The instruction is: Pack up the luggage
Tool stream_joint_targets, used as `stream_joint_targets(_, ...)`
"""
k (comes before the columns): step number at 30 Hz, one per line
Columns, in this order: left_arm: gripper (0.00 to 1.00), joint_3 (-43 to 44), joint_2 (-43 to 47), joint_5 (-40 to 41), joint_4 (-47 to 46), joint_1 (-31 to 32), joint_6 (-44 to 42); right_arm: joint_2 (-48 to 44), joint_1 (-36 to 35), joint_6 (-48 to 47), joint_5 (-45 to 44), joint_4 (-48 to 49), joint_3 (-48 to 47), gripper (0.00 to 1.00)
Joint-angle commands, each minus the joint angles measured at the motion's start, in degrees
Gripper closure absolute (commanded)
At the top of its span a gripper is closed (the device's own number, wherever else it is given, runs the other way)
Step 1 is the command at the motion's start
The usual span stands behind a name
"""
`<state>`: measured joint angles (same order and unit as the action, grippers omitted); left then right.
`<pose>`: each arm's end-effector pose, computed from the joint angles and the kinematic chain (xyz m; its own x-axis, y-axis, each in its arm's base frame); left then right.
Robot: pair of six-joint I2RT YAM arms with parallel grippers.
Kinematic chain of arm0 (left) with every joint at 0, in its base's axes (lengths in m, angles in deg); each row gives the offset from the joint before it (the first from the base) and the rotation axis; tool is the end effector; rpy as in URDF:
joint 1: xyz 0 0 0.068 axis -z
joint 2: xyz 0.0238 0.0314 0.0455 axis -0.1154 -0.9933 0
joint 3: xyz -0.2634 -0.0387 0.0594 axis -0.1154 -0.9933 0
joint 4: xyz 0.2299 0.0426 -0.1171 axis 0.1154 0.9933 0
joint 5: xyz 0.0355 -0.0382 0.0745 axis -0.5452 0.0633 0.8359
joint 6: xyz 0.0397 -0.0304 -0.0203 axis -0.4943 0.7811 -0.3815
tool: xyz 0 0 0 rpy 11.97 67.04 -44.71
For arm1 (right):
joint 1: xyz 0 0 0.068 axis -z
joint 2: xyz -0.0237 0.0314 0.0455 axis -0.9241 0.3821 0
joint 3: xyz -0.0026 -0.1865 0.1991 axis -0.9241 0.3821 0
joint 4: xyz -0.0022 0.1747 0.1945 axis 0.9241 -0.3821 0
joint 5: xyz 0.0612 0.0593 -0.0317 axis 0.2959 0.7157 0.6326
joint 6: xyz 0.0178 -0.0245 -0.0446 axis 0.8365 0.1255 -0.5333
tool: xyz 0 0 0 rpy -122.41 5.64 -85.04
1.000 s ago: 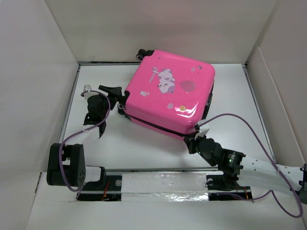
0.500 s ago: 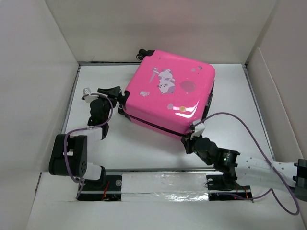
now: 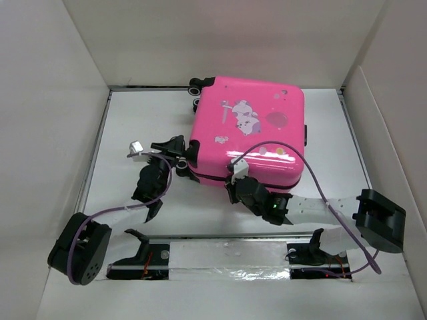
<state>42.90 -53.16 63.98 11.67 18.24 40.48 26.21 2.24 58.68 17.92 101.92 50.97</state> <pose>0.2026 -0.0817 0.2211 -0.0213 -0.9044 -0.4262 0.2169 0.4120 -0.8850 0.1293 0.2402 0.2091 -0.3557 -0.1604 -0.9207 -0.5381 0.8406 0.0614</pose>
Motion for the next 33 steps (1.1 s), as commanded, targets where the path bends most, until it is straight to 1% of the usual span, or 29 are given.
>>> stream_joint_targets(1, 1.0, 0.46, 2.09, -15.74, 2.92, 11.6, -10.98, 1.28, -0.36, -3.15, 4.29, 14.19, -6.43, 1.0)
stream_joint_targets(2, 1.0, 1.16, 2.45, -15.56, 4.15, 14.66, -11.68, 1.98, -0.36, -3.59, 6.3, 14.8, -7.22, 1.0)
stream_joint_targets(4, 1.0, 3.97, 4.81, -14.07, 11.16, 17.75, -14.66, 2.78, -0.36, -5.25, 9.72, 15.51, -8.27, 1.0)
stream_joint_targets(5, 1.0, 3.98, 5.87, -14.07, 11.19, 17.76, -15.54, 2.78, -0.36, -5.26, 11.14, 15.51, -8.72, 1.0)
stream_joint_targets(7, 1.0, 4.94, 9.91, -14.42, 16.97, 18.9, -17.57, 3.57, -0.36, -6.49, 13.78, 15.69, -9.68, 1.0)
stream_joint_targets(8, 1.0, 5.29, 11.23, -14.77, 19.51, 18.91, -18.18, 3.92, -0.36, -6.84, 16.75, 15.51, -10.38, 1.0)
stream_joint_targets(9, 1.0, 5.82, 12.55, -15.99, 24.33, 18.91, -18.36, 4.27, -0.36, -7.54, 17.91, 15.77, -11.7, 1.0)
stream_joint_targets(11, 1.0, 5.21, 15.54, -17.66, 26.65, 18.91, -18.63, 6.11, -1.06, -7.81, 19.32, 17.0, -12.58, 1.0)
stream_joint_targets(12, 1.0, 4.86, 16.07, -20.37, 28.92, 18.91, -18.28, 6.9, -1.76, -7.46, 20.72, 18.49, -13.11, 1.0)
stream_joint_targets(15, 1.0, 2.49, 16.43, -20.84, 27.37, 21.18, -15.92, 8.23, -2.99, -5.62, 22.49, 21.74, -12.07, 1.0)
stream_joint_targets(17, 1.0, 2.39, 14.15, -19.7, 26.4, 24.61, -15.38, 5.43, -3.52, -4.3, 22.4, 23.33, -7.42, 1.0)
stream_joint_targets(18, 1.0, 3.0, 13.01, -18.56, 24.74, 26.19, -15.38, 3.68, -3.52, -2.64, 20.84, 24.29, -5.23, 1.0)
stream_joint_targets(19, 1.0, 3.62, 10.13, -16.37, 24.2, 27.68, -15.46, 1.57, -3.52, -2.01, 19.78, 24.04, -1.03, 1.0)
stream_joint_targets(20, 1.0, 4.58, 8.53, -16.0, 23.42, 29.78, -15.55, -3.58, -3.52, -1.57, 17.59, 21.69, 0.93, 1.0)
stream_joint_targets(21, 1.0, 6.51, 6.78, -15.91, 21.84, 30.68, -15.73, -6.33, -3.52, -0.87, 16.79, 20.19, 2.69, 1.0)
stream_joint_targets(22, 1.0, 7.66, 3.28, -16.09, 21.13, 31.29, -16.16, -9.23, -3.52, -0.78, 16.08, 18.43, 4.45, 1.0)
stream_joint_targets(23, 1.0, 8.89, 1.59, -16.35, 20.43, 31.3, -16.26, -12.13, -3.52, -0.26, 15.38, 16.41, 7.33, 1.0)
stream_joint_targets(24, 1.0, 11.33, -0.08, -17.48, 18.94, 32.08, -16.43, -17.9, -3.52, 0.79, 13.55, 12.13, 8.49, 1.0)
stream_joint_targets(26, 1.0, 13.54, -4.13, -17.67, 17.7, 32.79, -17.05, -23.12, -3.52, 1.85, 12.04, 7.63, 12.09, 1.0)
stream_joint_targets(27, 1.0, 15.91, -5.97, -17.67, 17.87, 33.4, -17.57, -27.32, -3.52, 2.73, 10.81, 6.04, 13.24, 1.0)
stream_joint_targets(28, 1.0, 16.71, -6.6, -17.67, 18.13, 33.93, -17.58, -29.28, -3.52, 3.17, 10.11, 6.02, 14.21, 1.0)
stream_joint_targets(29, 0.9, 17.68, -6.95, -17.67, 18.48, 33.94, -18.71, -31.13, -3.52, 3.79, 9.4, 5.06, 15.09, 1.0)
stream_joint_targets(30, 0.79, 19.34, -7.04, -17.23, 20.75, 33.94, -19.5, -32.97, -3.52, 4.66, 7.83, 2.18, 16.4, 1.0)
stream_joint_targets(31, 0.65, 20.23, -6.26, -16.27, 22.51, 33.94, -20.47, -36.73, -3.52, 5.11, 7.29, 0.59, 16.94, 1.0)
stream_joint_targets(32, 0.39, 21.11, -5.55, -15.22, 24.79, 33.94, -22.82, -38.6, -3.52, 5.37, 6.68, -0.82, 17.38, 1.0)
stream_joint_targets(33, 0.3, 22.86, -4.59, -13.03, 29.6, 33.94, -24.07, -40.35, -3.52, 5.46, 6.15, -3.36, 18.17, 1.0)
